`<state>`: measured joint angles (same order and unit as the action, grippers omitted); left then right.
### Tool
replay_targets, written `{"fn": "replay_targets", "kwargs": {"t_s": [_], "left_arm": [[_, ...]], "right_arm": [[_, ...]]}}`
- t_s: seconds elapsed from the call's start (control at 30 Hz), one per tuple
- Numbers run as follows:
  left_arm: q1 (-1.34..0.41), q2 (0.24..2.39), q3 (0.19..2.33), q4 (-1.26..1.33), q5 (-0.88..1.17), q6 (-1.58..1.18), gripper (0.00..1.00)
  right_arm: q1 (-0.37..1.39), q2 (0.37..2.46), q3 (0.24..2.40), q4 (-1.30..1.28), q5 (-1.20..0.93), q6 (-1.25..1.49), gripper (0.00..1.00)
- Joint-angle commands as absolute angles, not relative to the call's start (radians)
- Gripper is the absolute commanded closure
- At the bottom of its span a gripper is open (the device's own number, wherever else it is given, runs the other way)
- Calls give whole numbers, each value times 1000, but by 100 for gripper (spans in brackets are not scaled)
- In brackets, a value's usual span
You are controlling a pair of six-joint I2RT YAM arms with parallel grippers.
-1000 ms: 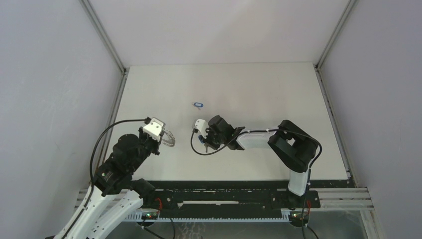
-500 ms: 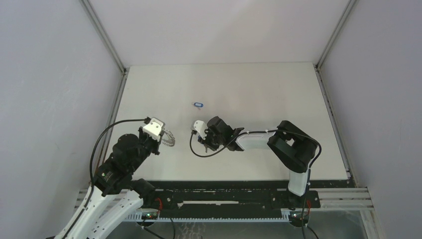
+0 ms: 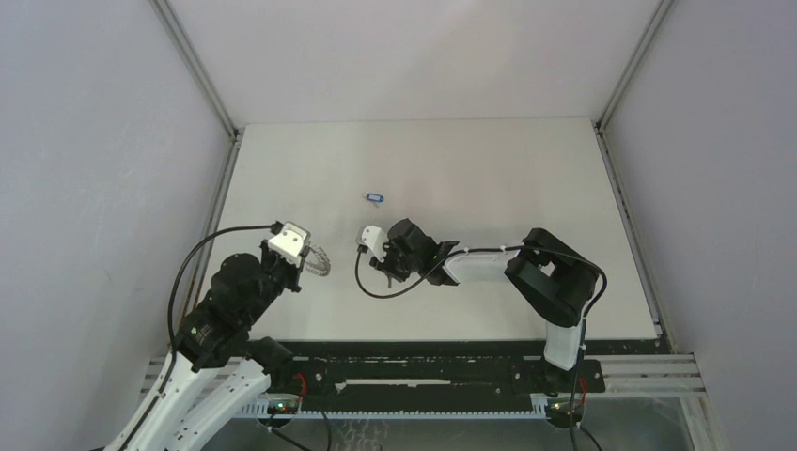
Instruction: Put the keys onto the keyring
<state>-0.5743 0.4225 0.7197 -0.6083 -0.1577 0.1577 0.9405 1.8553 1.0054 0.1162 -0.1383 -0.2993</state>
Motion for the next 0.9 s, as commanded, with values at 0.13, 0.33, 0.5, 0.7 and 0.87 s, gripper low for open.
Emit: {"fn": "replay_targets", "kwargs": {"t_s": [0.13,0.33,0.5,0.7,0.87], "left_arm": [[-563,411,715,-553,-144,142,100],[-560,413,716,-553,-141,141,100],[-559,413,716,-552,-135,141,100],[-556,416,716,-551,-131,141,100],[-554,414,716,-551,-129,142,100]], "right_arm": [[953,1875,1059,125,-121,-320,74],[954,1885,1066,102,-114,-322,75],[954,1881,1066,88,-91,-319,76],[947,1875,1066,80,-90,-310,81],[937,1851,1066,52,-80,-306,89]]}}
